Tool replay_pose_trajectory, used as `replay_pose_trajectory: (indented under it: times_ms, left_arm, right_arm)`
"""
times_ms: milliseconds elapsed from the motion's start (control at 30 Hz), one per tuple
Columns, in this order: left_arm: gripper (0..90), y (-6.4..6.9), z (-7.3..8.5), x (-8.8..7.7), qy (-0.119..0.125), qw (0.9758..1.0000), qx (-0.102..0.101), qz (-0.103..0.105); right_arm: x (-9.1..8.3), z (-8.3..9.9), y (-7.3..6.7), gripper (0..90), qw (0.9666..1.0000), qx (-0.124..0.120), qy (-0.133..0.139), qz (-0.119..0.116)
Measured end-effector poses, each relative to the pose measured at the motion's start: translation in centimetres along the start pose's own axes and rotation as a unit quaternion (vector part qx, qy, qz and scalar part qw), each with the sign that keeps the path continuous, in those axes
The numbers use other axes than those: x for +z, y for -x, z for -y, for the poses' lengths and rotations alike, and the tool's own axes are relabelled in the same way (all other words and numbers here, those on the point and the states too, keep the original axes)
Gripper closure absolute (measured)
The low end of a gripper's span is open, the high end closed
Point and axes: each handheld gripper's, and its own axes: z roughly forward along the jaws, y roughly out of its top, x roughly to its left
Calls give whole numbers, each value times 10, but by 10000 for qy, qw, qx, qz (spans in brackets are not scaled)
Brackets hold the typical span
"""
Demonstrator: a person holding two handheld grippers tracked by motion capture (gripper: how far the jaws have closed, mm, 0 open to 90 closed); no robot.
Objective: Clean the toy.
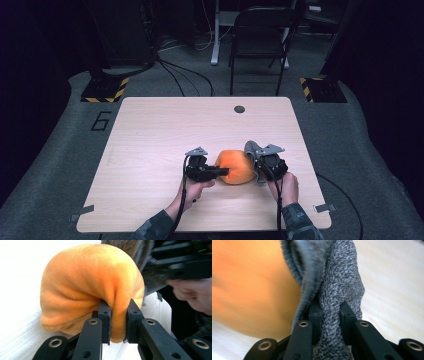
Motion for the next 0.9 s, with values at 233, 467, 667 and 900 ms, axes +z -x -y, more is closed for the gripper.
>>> replay_pose_trajectory:
  times_ms: [233, 467, 667, 900]
  left_arm:
    - [783, -1, 0, 0, 19, 10000, -35, 18]
    - [782, 0, 0, -1, 11, 10000, -26, 22]
    - [782, 0, 0, -1, 22, 10000, -26, 25]
    - [780, 0, 1, 0, -3, 10000, 8, 11]
  right_arm:
    - [34, 17, 16, 764, 9981, 146, -592, -9]
    - [-26, -11, 8, 764, 9995, 29, 318, -34]
    - [-50, -30, -50, 763, 9928, -802, 818, -353]
    - [-31, -22, -40, 762, 9961, -674, 543, -161]
